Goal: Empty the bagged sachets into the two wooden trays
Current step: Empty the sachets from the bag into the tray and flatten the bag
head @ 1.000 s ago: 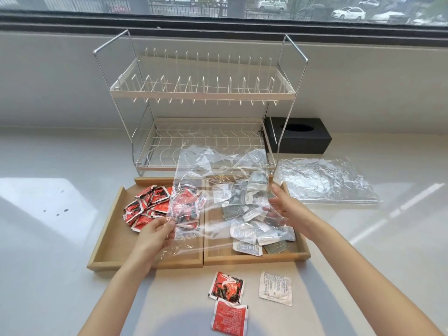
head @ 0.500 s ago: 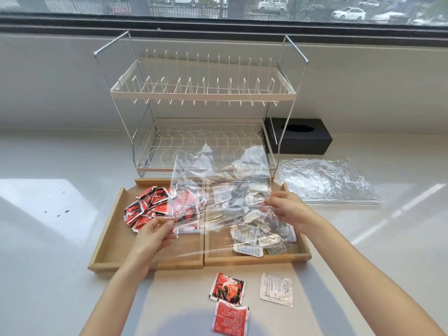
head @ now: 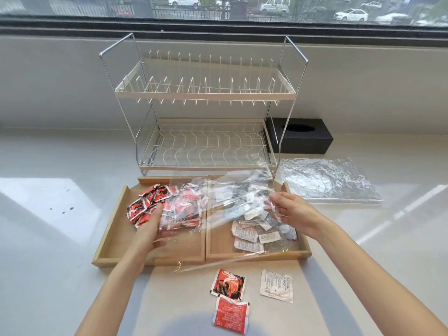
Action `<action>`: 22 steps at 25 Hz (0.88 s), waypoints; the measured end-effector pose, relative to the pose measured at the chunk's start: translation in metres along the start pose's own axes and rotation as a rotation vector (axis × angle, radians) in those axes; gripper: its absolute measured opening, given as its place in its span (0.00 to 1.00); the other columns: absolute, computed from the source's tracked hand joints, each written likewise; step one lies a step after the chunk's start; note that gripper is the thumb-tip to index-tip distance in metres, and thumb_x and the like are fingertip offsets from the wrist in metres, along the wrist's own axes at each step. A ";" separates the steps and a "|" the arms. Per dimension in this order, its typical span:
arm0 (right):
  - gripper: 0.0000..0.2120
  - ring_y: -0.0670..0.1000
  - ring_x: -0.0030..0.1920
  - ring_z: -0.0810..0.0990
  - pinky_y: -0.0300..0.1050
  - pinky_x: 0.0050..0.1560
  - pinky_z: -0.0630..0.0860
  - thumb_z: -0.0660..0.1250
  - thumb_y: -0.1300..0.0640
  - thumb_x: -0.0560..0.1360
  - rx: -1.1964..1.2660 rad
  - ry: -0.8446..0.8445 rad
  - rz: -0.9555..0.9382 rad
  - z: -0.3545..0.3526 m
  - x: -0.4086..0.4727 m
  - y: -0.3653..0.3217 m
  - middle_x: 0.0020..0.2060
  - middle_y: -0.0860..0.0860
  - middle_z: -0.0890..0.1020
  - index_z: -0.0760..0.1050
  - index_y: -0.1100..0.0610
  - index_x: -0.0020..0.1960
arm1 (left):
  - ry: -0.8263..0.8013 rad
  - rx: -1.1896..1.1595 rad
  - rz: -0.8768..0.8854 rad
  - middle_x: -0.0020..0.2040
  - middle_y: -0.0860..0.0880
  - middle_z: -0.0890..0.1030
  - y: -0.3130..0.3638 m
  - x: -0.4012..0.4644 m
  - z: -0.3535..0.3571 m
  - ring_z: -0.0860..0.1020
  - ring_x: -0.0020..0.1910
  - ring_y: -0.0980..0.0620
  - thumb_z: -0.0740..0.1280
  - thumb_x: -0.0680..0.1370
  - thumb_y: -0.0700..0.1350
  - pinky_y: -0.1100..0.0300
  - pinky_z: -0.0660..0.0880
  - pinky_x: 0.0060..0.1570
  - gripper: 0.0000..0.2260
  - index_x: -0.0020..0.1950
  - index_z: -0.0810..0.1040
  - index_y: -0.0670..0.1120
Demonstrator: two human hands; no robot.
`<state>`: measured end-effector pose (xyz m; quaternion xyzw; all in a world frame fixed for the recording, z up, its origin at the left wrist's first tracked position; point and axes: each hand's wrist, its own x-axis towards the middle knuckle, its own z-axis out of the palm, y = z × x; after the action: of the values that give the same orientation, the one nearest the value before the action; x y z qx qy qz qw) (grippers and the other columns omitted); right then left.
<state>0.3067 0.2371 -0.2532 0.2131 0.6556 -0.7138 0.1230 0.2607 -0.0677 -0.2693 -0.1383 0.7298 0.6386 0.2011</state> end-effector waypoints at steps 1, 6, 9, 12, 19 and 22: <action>0.06 0.45 0.38 0.80 0.38 0.40 0.75 0.66 0.55 0.73 -0.008 -0.067 0.014 -0.001 -0.004 0.001 0.39 0.48 0.83 0.75 0.58 0.45 | 0.029 -0.006 -0.015 0.54 0.53 0.75 0.001 0.001 0.000 0.78 0.53 0.46 0.54 0.76 0.61 0.53 0.74 0.50 0.19 0.61 0.69 0.52; 0.05 0.46 0.38 0.79 0.35 0.37 0.76 0.66 0.58 0.73 -0.112 -0.215 0.099 -0.006 -0.013 0.008 0.42 0.50 0.80 0.75 0.57 0.47 | 0.102 -0.019 0.017 0.39 0.49 0.77 0.006 0.005 0.004 0.75 0.34 0.52 0.58 0.78 0.49 0.63 0.71 0.36 0.11 0.47 0.77 0.45; 0.12 0.49 0.41 0.76 0.38 0.43 0.75 0.63 0.52 0.76 -0.090 -0.057 0.052 -0.007 -0.009 0.012 0.44 0.53 0.77 0.77 0.59 0.53 | 0.066 -0.030 0.067 0.34 0.51 0.77 0.003 0.005 0.006 0.76 0.29 0.56 0.59 0.79 0.45 0.65 0.71 0.29 0.10 0.43 0.77 0.45; 0.10 0.47 0.38 0.78 0.35 0.41 0.77 0.65 0.55 0.74 -0.090 0.073 -0.032 -0.004 -0.010 0.007 0.41 0.53 0.80 0.78 0.60 0.50 | 0.097 -0.045 0.116 0.31 0.50 0.72 0.004 0.005 0.003 0.73 0.28 0.56 0.59 0.78 0.45 0.66 0.74 0.28 0.10 0.42 0.78 0.46; 0.11 0.44 0.41 0.80 0.35 0.42 0.75 0.64 0.55 0.75 -0.072 0.068 -0.063 0.001 -0.014 0.002 0.43 0.49 0.83 0.79 0.59 0.52 | 0.140 -0.034 0.217 0.34 0.54 0.81 0.011 0.000 -0.007 0.75 0.23 0.64 0.59 0.78 0.46 0.62 0.68 0.34 0.10 0.52 0.77 0.44; 0.11 0.44 0.42 0.80 0.36 0.43 0.75 0.62 0.58 0.76 -0.099 0.118 -0.114 0.002 -0.013 0.003 0.43 0.49 0.83 0.77 0.61 0.55 | 0.103 0.058 0.266 0.41 0.52 0.80 0.012 -0.003 -0.007 0.79 0.33 0.61 0.59 0.78 0.49 0.58 0.73 0.41 0.14 0.60 0.72 0.44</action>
<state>0.3194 0.2337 -0.2497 0.2109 0.7074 -0.6724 0.0539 0.2574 -0.0726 -0.2566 -0.0672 0.7692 0.6303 0.0810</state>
